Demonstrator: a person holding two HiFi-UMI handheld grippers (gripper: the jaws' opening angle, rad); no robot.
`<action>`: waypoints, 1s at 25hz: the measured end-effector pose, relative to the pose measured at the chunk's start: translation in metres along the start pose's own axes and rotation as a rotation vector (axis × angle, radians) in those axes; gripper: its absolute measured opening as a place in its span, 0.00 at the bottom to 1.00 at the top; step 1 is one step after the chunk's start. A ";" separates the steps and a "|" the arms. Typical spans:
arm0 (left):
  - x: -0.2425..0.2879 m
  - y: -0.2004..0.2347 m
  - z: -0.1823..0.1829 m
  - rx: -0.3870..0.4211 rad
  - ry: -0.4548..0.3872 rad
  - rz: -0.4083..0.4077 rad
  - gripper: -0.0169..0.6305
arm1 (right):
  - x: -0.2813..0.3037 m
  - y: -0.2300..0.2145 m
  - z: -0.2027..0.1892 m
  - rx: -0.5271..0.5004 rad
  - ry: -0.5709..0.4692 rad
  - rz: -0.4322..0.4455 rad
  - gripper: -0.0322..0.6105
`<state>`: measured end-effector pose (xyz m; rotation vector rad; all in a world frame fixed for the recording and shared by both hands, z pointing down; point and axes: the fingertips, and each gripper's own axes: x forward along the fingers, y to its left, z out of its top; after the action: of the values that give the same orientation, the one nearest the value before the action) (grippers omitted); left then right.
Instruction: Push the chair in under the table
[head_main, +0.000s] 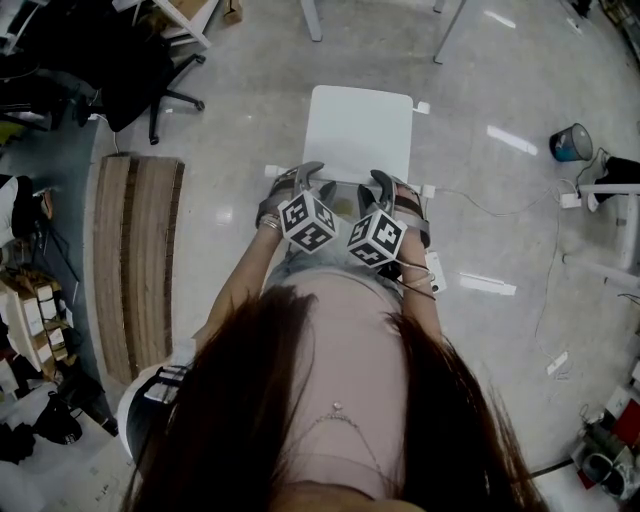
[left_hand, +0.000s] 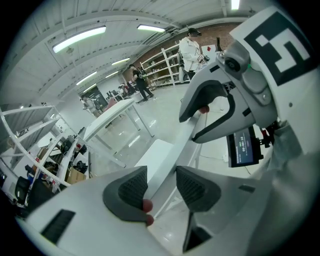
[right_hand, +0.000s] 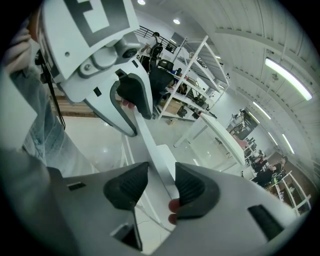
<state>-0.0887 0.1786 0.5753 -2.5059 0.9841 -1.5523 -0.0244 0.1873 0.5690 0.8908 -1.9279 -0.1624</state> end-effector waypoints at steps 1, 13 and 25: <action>0.001 0.002 0.000 0.000 0.001 -0.001 0.31 | 0.002 -0.001 0.000 0.001 0.000 -0.002 0.32; 0.020 0.034 0.012 0.005 -0.001 -0.018 0.31 | 0.027 -0.029 0.012 0.022 0.023 0.003 0.32; 0.041 0.070 0.021 0.019 -0.016 -0.024 0.32 | 0.053 -0.056 0.026 0.035 0.035 -0.014 0.33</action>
<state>-0.0939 0.0953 0.5732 -2.5228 0.9364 -1.5381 -0.0304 0.1058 0.5683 0.9249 -1.8976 -0.1206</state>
